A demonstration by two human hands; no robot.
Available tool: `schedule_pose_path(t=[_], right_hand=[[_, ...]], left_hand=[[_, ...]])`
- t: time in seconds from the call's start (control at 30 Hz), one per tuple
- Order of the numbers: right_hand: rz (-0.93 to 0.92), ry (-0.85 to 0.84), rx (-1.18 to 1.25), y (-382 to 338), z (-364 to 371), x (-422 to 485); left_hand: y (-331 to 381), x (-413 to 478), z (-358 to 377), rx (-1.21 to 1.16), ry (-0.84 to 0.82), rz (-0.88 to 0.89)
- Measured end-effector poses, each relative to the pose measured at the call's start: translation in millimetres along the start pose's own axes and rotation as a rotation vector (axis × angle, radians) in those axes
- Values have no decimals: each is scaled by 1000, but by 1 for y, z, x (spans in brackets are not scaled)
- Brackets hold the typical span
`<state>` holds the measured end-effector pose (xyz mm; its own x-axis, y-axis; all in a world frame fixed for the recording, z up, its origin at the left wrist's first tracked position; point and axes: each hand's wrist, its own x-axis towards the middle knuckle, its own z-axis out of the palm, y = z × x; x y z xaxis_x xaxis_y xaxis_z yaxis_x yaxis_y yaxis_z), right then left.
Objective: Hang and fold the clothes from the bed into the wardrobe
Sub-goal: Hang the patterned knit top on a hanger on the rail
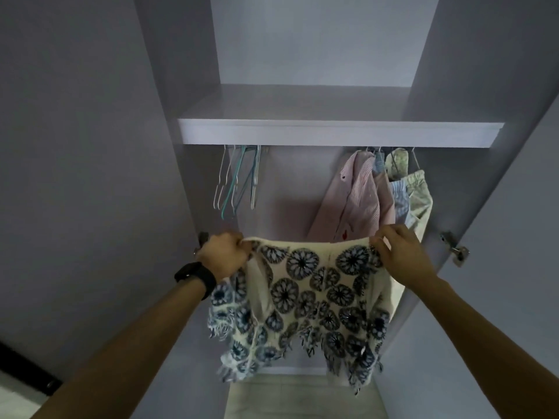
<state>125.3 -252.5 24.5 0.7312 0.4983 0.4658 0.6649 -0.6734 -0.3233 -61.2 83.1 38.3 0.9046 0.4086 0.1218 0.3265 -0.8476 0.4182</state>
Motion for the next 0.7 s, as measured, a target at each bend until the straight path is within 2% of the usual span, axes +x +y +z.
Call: schedule_pose_path(t=[0.07,0.17,0.3,0.37,0.5,0.53,0.63,0.7], right_hand=[[-22,7,-7,-4,-2,0],[-77,27,-34,-13,0,3],[-76,-203,-229,-6,6,7],[-23,-273,-199,2,9,9],[120,-327,-86,5,14,15],[155,-333,-60,1,14,17],[304,-338,106,-11,11,25],[383,-348,251,-19,8,32]], left_hand=[[3,3,0,88,73,-71],[8,6,2,34,171,-136],[6,15,-12,-82,180,-214],[4,18,-17,-138,174,-288],[10,20,-19,-119,47,-293],[11,20,-20,-172,23,-297],[12,19,-19,-575,-96,-349],[11,16,-20,-629,-259,-310]])
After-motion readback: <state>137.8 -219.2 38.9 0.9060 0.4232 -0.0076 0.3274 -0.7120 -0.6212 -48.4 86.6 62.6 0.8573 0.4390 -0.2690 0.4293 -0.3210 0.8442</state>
